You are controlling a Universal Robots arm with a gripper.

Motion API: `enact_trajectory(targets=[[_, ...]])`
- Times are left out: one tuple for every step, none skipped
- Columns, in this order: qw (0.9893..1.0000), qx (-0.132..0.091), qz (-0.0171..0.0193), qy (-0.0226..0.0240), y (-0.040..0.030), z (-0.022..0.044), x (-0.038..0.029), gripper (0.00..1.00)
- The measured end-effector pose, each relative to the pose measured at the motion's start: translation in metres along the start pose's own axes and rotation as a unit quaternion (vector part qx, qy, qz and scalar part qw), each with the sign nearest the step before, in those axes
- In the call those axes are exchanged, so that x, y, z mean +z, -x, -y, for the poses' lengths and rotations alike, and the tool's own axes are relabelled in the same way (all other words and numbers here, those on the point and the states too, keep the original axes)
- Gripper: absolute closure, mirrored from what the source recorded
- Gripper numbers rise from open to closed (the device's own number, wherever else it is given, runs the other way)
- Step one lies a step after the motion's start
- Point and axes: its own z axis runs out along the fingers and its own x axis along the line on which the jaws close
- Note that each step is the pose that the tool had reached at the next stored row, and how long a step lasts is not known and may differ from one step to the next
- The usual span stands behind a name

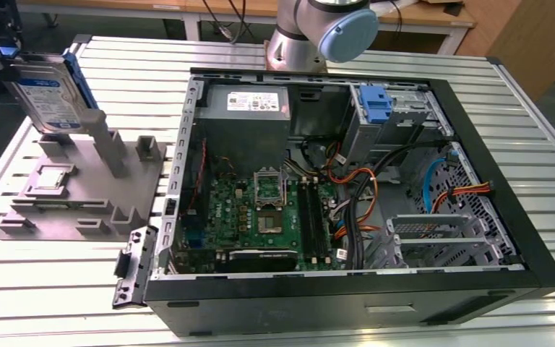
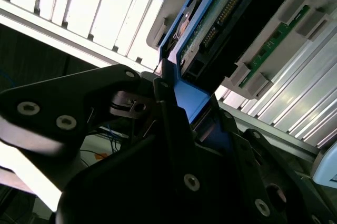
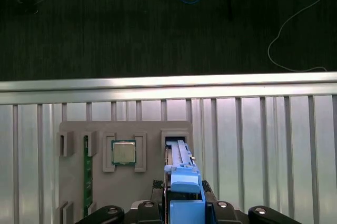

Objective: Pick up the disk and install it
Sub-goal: 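Pick up the disk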

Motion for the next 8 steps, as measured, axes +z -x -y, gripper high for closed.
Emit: enact_trajectory(targets=[[1.0,0.0,0.0,0.0,0.0,0.0,-0.0002,0.64],[1.0,0.0,0.0,0.0,0.0,0.0,-0.0003,0.64],[1.0,0.0,0.0,0.0,0.0,0.0,-0.0006,0.64],[1.0,0.0,0.0,0.0,0.0,0.0,-0.0008,0.64],[1.0,0.0,0.0,0.0,0.0,0.0,-0.001,0.64],[1.0,0.0,0.0,0.0,0.0,0.0,-0.0016,0.64],[1.0,0.0,0.0,0.0001,0.0001,0.0001,-0.0023,0.64],[1.0,0.0,0.0,0.0,0.0,0.0001,-0.0024,0.64]])
